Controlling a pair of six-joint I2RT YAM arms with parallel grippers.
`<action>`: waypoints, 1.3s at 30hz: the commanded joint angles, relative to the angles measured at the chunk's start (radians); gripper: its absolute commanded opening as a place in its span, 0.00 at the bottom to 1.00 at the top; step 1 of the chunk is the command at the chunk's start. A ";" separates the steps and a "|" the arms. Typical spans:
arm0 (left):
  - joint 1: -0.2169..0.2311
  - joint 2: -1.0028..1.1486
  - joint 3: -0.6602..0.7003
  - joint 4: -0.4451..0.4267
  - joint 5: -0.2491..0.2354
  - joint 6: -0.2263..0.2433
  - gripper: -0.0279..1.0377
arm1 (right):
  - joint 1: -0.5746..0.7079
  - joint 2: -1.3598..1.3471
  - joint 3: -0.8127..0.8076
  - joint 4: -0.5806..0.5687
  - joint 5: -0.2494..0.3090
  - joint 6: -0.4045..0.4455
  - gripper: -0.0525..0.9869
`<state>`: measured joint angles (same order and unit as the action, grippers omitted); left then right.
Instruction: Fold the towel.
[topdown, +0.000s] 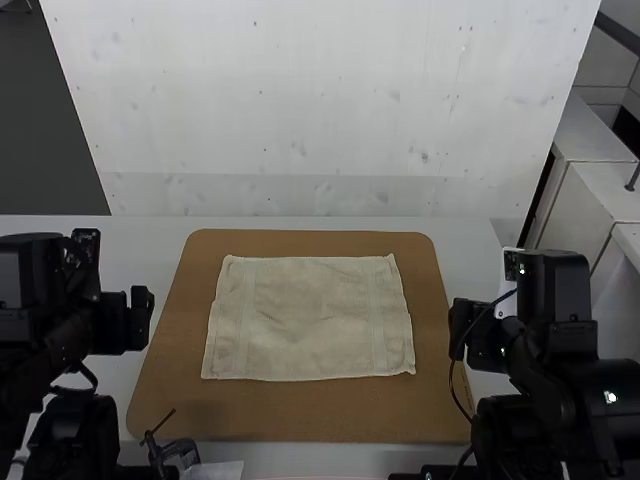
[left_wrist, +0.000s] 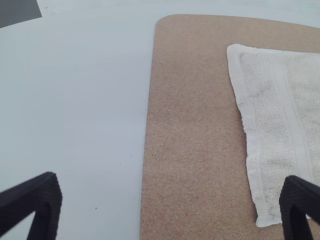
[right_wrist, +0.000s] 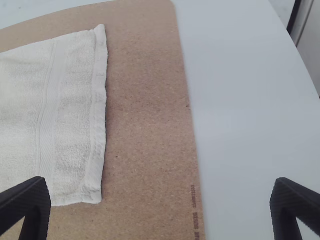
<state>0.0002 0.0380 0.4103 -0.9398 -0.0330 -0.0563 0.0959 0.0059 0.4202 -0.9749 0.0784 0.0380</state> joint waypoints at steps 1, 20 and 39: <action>0.015 -0.038 0.028 0.009 0.087 -0.019 0.93 | 0.018 -0.024 0.026 0.012 -0.066 0.000 0.97; 0.006 -0.036 0.024 0.026 0.051 -0.025 0.93 | -0.002 -0.017 0.023 0.045 -0.042 0.011 0.97; -0.105 1.028 0.292 0.329 0.047 -0.076 0.95 | -0.005 0.948 0.112 0.547 -0.069 0.063 0.97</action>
<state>-0.0898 0.9401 0.6537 -0.6552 0.0261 -0.1070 0.0986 0.8429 0.4644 -0.4671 0.0231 0.0631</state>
